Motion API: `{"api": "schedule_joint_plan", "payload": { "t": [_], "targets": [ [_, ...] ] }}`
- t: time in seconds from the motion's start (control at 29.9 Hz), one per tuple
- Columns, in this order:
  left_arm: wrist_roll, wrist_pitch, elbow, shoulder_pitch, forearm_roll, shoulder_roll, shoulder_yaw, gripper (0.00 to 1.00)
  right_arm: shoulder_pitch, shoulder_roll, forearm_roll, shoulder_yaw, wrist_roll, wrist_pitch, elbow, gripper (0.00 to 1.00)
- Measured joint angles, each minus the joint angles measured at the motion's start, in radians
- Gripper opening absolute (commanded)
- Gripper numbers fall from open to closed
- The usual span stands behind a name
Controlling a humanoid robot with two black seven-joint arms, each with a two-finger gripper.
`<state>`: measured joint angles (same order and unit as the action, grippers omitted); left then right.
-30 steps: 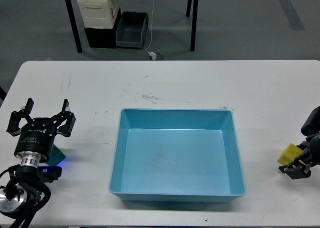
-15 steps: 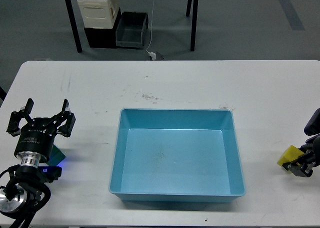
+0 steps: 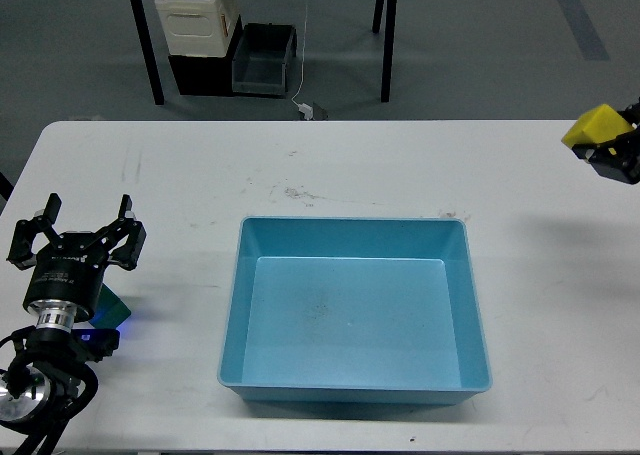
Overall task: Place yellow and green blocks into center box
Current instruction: 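Lift the yellow cube with the right gripper and carry it over the bin, then lower the yellow cube into the bin and open the right gripper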
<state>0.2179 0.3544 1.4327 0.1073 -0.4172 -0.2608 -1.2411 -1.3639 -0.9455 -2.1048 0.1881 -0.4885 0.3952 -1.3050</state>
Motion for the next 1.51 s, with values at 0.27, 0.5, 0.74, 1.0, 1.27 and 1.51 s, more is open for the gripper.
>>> {"api": "schedule_joint_plan", "payload": {
  "t": [0.27,0.5,0.74,1.0,1.27,1.51],
  "targets": [
    [0.000,0.000,-0.004,-0.001,0.000,-0.001,-0.014,1.00,-0.167,0.223,0.106,-0.104,0.000,0.086,-0.070,0.00],
    [0.000,0.000,-0.006,-0.001,-0.002,0.000,-0.041,1.00,-0.230,0.384,0.155,-0.247,0.000,0.094,-0.107,0.00],
    [0.000,0.000,-0.007,-0.001,-0.002,0.000,-0.046,1.00,-0.216,0.474,0.146,-0.370,0.000,0.094,-0.117,0.01],
    [0.000,0.000,-0.007,-0.003,-0.002,0.000,-0.046,1.00,-0.098,0.567,0.093,-0.444,0.000,0.094,-0.045,0.04],
    [0.000,0.000,-0.007,-0.006,-0.002,-0.001,-0.046,1.00,-0.027,0.612,0.088,-0.445,0.000,0.094,0.028,0.24],
    [0.000,-0.001,-0.013,-0.006,-0.003,-0.001,-0.046,1.00,0.011,0.644,0.091,-0.434,0.000,0.094,0.065,0.40]
  ]
}}
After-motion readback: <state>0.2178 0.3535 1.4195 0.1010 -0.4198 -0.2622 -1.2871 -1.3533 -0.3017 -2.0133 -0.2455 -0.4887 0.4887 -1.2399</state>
